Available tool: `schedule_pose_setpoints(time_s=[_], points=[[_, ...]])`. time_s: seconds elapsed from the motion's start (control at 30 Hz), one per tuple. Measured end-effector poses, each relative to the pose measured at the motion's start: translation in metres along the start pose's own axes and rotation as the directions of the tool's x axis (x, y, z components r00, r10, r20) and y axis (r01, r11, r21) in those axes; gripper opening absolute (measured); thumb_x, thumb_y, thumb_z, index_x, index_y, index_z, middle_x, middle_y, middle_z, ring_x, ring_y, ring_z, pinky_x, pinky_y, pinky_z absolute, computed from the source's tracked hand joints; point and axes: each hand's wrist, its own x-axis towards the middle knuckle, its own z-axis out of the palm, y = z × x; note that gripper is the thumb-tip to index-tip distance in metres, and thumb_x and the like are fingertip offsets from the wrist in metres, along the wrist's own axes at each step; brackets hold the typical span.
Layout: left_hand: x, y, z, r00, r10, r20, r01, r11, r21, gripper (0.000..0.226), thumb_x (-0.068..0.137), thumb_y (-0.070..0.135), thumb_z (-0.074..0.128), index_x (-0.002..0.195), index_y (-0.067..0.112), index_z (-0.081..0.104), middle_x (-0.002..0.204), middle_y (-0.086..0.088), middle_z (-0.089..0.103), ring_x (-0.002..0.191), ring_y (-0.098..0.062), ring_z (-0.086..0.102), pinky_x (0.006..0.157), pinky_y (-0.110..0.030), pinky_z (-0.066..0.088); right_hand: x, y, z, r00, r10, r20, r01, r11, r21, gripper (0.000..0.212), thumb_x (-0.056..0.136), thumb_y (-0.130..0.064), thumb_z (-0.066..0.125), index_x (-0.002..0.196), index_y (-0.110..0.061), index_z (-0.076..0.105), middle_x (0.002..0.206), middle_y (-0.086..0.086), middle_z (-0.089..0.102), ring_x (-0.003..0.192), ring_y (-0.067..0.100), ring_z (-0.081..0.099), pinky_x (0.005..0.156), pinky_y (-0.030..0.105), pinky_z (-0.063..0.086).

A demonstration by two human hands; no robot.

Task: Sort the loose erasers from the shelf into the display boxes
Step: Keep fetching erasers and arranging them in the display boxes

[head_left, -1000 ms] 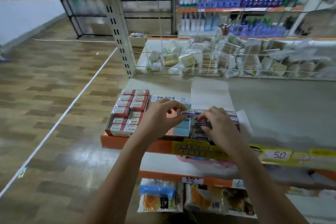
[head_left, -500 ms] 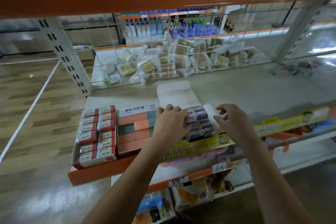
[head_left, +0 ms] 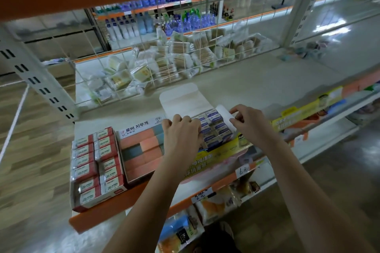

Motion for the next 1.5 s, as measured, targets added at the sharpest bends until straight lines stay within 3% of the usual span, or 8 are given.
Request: schedule_pose_setpoints(time_s=[0.33,0.53,0.7,0.9,1.13,1.3,1.43,1.5], points=[[0.063,0.053,-0.014,0.990,0.130,0.058,-0.122,0.985,-0.123,0.028,0.095,0.045,0.046,0.109,0.026,0.061,0.109,0.003,0.062,0.107,-0.021,0.051,0.086,-0.034,0.039,0.010,0.046,-0.054,0.999,-0.045,0.003,0.045,0.997,-0.070,0.026,0.089,-0.021,0.061,0.113,-0.010,0.060,0.096,0.003,0.060,0.089,0.021,0.059,0.080,0.030,0.046],[0.120,0.151,-0.002,0.973,0.229,0.009,-0.222,0.951,-0.214,0.030,0.090,0.045,0.053,0.111,0.024,0.060,0.110,0.000,0.061,0.105,-0.021,0.053,0.082,-0.032,0.041,0.027,0.123,-0.109,0.998,-0.030,0.063,0.044,0.974,-0.224,0.036,0.087,-0.023,0.060,0.122,-0.013,0.055,0.114,0.010,0.056,0.108,0.025,0.052,0.093,0.036,0.041],[0.178,0.251,0.023,0.962,0.271,0.033,-0.251,0.928,-0.277,0.035,0.088,0.046,0.056,0.117,0.025,0.057,0.120,0.000,0.054,0.113,-0.022,0.049,0.088,-0.034,0.041,0.050,0.206,-0.156,0.997,0.032,0.075,-0.004,0.938,-0.346,0.045,0.087,-0.026,0.060,0.130,-0.019,0.047,0.129,0.008,0.048,0.123,0.026,0.040,0.102,0.037,0.036],[0.250,0.332,0.060,0.965,0.255,0.058,-0.231,0.934,-0.274,0.042,0.086,0.047,0.057,0.121,0.024,0.054,0.125,-0.002,0.052,0.116,-0.023,0.049,0.090,-0.036,0.041,0.098,0.294,-0.196,0.993,0.060,0.105,-0.013,0.917,-0.398,0.049,0.089,-0.028,0.058,0.134,-0.018,0.043,0.133,0.010,0.044,0.125,0.028,0.040,0.103,0.035,0.031],[0.338,0.341,0.094,0.977,0.101,0.191,-0.053,0.969,-0.241,0.057,0.088,0.036,0.058,0.140,0.023,0.038,0.136,-0.010,0.049,0.123,-0.029,0.047,0.095,-0.037,0.041,0.174,0.367,-0.211,0.990,0.063,0.127,-0.014,0.934,-0.356,0.047,0.088,-0.026,0.059,0.132,-0.016,0.046,0.129,0.013,0.048,0.118,0.030,0.045,0.097,0.037,0.038],[0.387,0.323,0.114,0.986,-0.081,0.147,0.112,0.970,-0.217,0.049,0.084,0.034,0.061,0.130,0.020,0.050,0.129,-0.012,0.053,0.115,-0.031,0.053,0.092,-0.038,0.044,0.235,0.390,-0.214,0.998,0.003,0.059,0.012,0.968,-0.251,0.051,0.087,-0.022,0.060,0.134,-0.012,0.045,0.135,0.015,0.046,0.120,0.031,0.047,0.098,0.036,0.039],[0.407,0.308,0.129,0.988,-0.055,0.146,0.073,0.990,-0.123,0.046,0.089,0.037,0.057,0.128,0.013,0.053,0.129,-0.010,0.055,0.117,-0.026,0.051,0.094,-0.035,0.042,0.278,0.402,-0.210,0.989,-0.059,0.133,0.098,0.946,-0.310,0.057,0.090,-0.019,0.054,0.142,-0.012,0.032,0.151,0.010,0.026,0.138,0.031,0.022,0.110,0.041,0.028],[0.410,0.307,0.132,0.989,-0.067,0.134,0.082,0.991,-0.105,0.032,0.090,0.037,0.054,0.113,0.014,0.059,0.119,-0.009,0.058,0.110,-0.024,0.051,0.086,-0.031,0.040,0.292,0.408,-0.208,0.980,-0.091,0.177,0.150,0.922,-0.356,0.053,0.089,-0.020,0.053,0.139,-0.012,0.037,0.150,0.011,0.026,0.138,0.032,0.022,0.109,0.044,0.030]])
